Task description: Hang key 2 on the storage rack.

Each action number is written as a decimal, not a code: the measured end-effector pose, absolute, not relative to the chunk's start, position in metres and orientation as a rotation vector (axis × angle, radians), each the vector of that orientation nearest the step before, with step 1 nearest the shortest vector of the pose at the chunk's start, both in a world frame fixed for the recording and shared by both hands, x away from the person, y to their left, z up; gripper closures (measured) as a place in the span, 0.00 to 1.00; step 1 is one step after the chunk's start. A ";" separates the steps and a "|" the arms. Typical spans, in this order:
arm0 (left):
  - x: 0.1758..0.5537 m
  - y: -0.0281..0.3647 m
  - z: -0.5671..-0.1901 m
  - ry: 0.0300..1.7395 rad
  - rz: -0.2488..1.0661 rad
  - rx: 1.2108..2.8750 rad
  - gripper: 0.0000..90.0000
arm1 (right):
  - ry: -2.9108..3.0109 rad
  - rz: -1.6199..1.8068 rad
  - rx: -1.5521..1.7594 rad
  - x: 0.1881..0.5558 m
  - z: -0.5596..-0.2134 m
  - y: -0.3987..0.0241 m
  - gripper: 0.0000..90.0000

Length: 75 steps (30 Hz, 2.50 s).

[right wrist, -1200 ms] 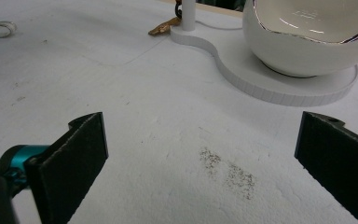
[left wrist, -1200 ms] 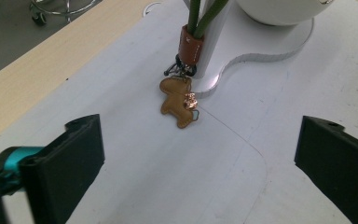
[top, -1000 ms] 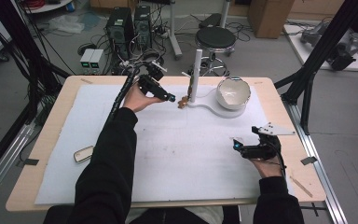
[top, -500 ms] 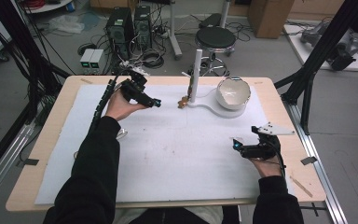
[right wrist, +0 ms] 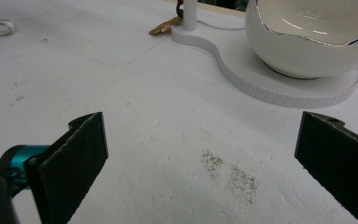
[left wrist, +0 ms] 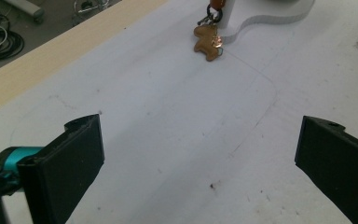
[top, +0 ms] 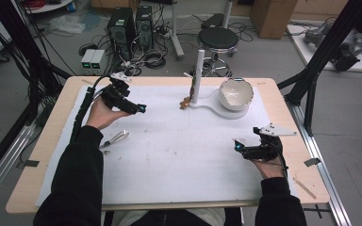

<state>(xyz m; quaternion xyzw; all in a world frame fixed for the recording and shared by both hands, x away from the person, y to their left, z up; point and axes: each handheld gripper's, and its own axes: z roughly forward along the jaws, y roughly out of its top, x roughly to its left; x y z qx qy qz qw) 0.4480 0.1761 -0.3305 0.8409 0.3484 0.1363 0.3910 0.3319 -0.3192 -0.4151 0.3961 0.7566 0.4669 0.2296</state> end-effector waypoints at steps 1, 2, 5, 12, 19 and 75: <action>0.446 0.179 -0.331 0.889 0.348 2.134 0.02 | 2.082 1.284 1.090 0.332 -0.415 -0.319 0.02; 0.445 0.182 -0.332 0.892 0.354 2.135 0.02 | 2.084 1.284 1.093 0.331 -0.415 -0.319 0.02; 0.440 0.190 -0.335 0.910 0.356 2.130 0.02 | 2.083 1.286 1.086 0.331 -0.415 -0.319 0.02; 0.429 0.207 -0.344 0.928 0.340 2.145 0.02 | 2.087 1.284 1.089 0.331 -0.415 -0.318 0.02; 0.419 0.221 -0.353 0.932 0.299 2.161 0.02 | 2.086 1.290 1.081 0.330 -0.414 -0.317 0.02; 0.416 0.227 -0.418 0.964 0.167 2.448 0.82 | 2.080 1.265 1.090 0.330 -0.415 -0.320 0.02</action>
